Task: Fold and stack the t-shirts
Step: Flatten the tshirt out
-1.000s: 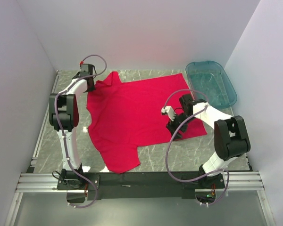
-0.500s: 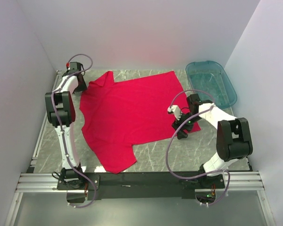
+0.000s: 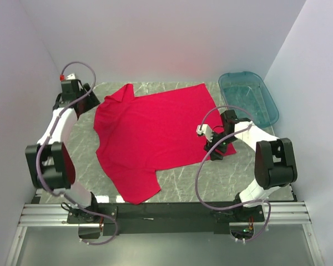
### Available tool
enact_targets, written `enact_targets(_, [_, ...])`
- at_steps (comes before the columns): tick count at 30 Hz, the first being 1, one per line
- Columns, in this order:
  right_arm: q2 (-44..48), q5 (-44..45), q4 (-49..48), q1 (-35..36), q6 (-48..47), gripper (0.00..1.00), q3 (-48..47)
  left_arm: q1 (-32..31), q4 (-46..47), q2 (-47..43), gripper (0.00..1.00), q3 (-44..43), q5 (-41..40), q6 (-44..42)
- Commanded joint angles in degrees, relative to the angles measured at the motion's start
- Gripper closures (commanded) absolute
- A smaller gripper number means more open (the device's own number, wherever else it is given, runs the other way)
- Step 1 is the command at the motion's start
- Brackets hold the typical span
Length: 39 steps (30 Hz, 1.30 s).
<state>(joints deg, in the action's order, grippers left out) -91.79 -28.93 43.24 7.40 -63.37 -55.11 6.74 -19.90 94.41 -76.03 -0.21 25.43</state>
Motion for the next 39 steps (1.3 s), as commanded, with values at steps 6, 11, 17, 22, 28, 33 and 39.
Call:
enact_targets(6, [0.0, 5.5, -6.0, 2.5, -0.3, 0.36, 5.0, -0.2, 0.8, -12.7, 0.38, 19.9, 19.2, 6.6])
enact_targets(11, [1.6, 8.2, -6.9, 4.2, -0.1, 0.48, 7.6, -0.2, -0.7, -20.9, 0.37, 29.0, 19.3, 9.5])
enact_targets(17, [2.5, 10.2, -6.2, 4.6, 1.1, 0.93, 8.8, -0.2, -1.8, -27.5, 0.37, 31.8, 19.0, 11.5])
enact_targets(22, [11.5, 10.4, 0.5, 5.1, -2.7, 1.0, 13.0, -0.2, -4.4, -31.0, 0.37, 31.4, 19.6, 11.3])
enact_targets(28, [18.7, 14.1, 16.1, 5.7, -10.2, 1.0, 16.0, -0.2, -4.7, -32.2, 0.37, 31.6, 21.9, 10.9])
enact_targets(33, [20.9, 12.8, 22.4, 5.8, -11.2, 0.89, 13.7, -0.8, -2.3, -30.4, 0.39, 34.5, 25.2, 12.6])
enact_targets(39, [19.9, 1.3, 17.6, 4.1, 0.1, 0.46, 1.6, -3.8, -5.9, -31.7, 0.39, 39.4, 18.9, 18.9])
